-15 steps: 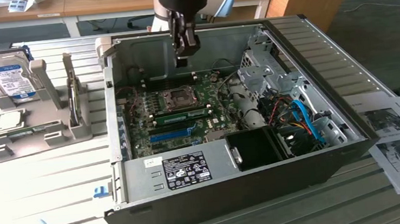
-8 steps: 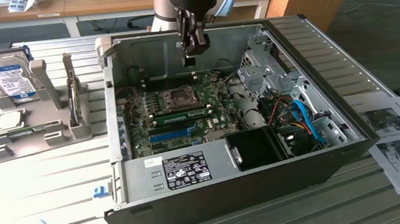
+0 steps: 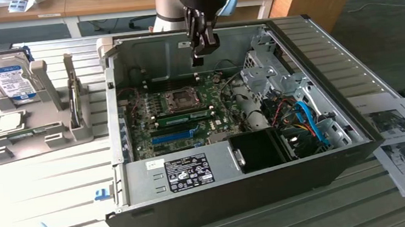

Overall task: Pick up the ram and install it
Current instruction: 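Press down the ram until it locks into place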

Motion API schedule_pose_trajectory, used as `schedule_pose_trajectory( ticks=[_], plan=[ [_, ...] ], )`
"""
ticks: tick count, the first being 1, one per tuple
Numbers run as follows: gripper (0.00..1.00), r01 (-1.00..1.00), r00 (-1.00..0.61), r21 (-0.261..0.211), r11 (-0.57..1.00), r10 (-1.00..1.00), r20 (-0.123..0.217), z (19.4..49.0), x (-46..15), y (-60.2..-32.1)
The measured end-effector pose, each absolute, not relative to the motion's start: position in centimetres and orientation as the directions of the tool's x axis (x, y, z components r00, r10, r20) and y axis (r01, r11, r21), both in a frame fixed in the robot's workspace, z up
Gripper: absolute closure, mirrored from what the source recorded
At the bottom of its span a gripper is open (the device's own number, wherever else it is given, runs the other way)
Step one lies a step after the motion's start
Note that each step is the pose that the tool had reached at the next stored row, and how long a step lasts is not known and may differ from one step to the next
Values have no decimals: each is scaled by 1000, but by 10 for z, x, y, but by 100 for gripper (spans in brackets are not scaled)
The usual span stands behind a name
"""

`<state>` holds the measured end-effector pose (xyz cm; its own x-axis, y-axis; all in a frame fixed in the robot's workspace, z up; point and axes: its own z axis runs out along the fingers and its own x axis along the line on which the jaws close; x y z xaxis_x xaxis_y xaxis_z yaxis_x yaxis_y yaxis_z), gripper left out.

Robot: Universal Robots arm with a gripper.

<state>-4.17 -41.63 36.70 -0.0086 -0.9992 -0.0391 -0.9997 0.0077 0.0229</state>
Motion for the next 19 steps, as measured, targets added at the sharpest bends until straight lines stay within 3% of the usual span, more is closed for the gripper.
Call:
schedule_pose_trajectory(
  ticks=[19],
  plan=[
    [90, -1000, -9, 24, 8, -999, -38, 378, -41, -416]
  ],
)
